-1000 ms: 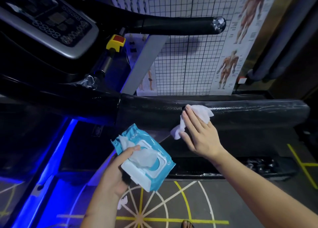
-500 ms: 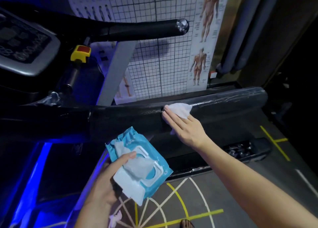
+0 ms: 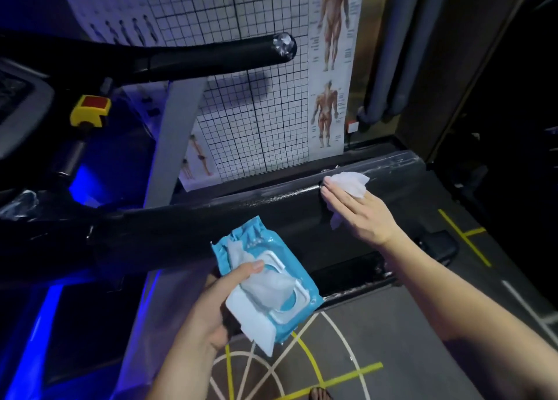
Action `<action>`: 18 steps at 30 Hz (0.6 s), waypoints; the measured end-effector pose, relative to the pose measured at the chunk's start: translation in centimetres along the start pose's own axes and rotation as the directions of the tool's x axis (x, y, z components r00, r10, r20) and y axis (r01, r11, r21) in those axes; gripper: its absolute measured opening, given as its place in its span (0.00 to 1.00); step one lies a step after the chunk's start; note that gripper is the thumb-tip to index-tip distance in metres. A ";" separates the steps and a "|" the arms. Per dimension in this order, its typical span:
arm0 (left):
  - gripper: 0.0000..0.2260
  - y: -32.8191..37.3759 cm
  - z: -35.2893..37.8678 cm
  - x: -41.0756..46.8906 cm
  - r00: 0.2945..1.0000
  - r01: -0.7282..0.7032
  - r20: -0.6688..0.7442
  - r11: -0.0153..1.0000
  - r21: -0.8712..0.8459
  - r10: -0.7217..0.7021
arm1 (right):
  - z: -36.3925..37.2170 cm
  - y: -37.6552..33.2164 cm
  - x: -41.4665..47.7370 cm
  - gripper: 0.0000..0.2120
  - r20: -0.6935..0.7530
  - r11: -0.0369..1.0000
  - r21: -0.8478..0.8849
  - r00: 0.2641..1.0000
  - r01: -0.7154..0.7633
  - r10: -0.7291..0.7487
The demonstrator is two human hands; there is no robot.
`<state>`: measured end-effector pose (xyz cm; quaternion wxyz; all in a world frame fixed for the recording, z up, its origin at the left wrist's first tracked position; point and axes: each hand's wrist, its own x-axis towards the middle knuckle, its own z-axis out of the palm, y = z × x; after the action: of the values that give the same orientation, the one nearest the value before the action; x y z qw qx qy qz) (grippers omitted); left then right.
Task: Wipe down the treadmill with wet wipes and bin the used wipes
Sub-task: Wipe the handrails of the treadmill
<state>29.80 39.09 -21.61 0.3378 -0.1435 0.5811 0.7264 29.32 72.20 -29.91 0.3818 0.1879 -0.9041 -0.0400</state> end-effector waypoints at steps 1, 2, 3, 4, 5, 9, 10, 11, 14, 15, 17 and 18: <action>0.20 0.0 0.8 0.1 1.000 0.005 0.009 1.000 0.005 -0.005 | -0.1 0.6 -0.5 0.26 -0.011 1.000 -0.010 1.000 -0.009 0.008; 0.19 -0.1 1.5 0.2 1.000 0.006 0.019 1.000 0.008 -0.006 | -0.2 1.3 -0.9 0.26 -0.024 1.000 -0.014 1.000 -0.017 0.016; 0.18 -0.2 2.0 0.4 1.000 0.004 0.025 1.000 0.015 -0.004 | -0.3 1.8 -1.3 0.26 -0.033 1.000 -0.014 0.999 -0.025 0.025; 0.16 -0.3 2.4 0.5 0.999 0.002 0.033 1.000 0.026 -0.003 | -0.4 2.4 -1.7 0.26 -0.035 0.999 -0.021 0.999 -0.030 0.029; 0.14 -0.3 2.9 0.6 0.999 0.005 0.044 0.999 0.038 -0.007 | -0.6 2.9 -2.1 0.25 -0.037 0.999 -0.029 0.999 -0.033 0.032; 0.09 -0.6 4.5 1.4 0.999 0.004 0.054 1.000 0.028 -0.006 | -1.0 5.1 -3.6 0.20 -0.074 0.996 -0.058 0.995 -0.071 0.067; 0.09 -0.7 4.9 1.7 0.999 -0.004 0.049 1.000 0.018 0.003 | -1.1 5.9 -4.3 0.20 -0.072 0.994 -0.064 0.994 -0.091 0.086; 0.08 -0.9 5.4 1.9 0.999 -0.008 0.052 1.000 0.011 0.007 | -1.2 6.7 -4.8 0.20 -0.085 0.992 -0.072 0.992 -0.101 0.095; 0.14 -1.4 6.4 2.7 0.999 -0.009 0.043 1.000 0.027 0.008 | -1.5 8.0 -5.4 0.24 -0.085 0.987 -0.086 0.988 -0.136 0.129; 0.20 -1.7 6.6 3.0 0.999 -0.013 0.032 0.999 0.029 0.013 | -1.6 8.5 -5.5 0.24 -0.069 0.987 -0.077 0.988 -0.142 0.137; 0.32 -2.1 7.1 3.6 1.000 -0.014 0.016 0.999 0.030 0.014 | -1.7 9.2 -6.0 0.21 -0.045 0.975 -0.175 0.990 -0.140 0.134; 0.34 -2.4 7.4 3.8 1.000 -0.017 0.019 0.999 0.031 0.016 | -2.1 9.0 -6.0 0.19 -0.031 0.966 -0.202 0.986 -0.164 0.161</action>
<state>29.91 47.54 -23.57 0.3395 -0.1266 0.5903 0.7213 31.81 82.93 -30.53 0.4073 0.0733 -0.9049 -0.0994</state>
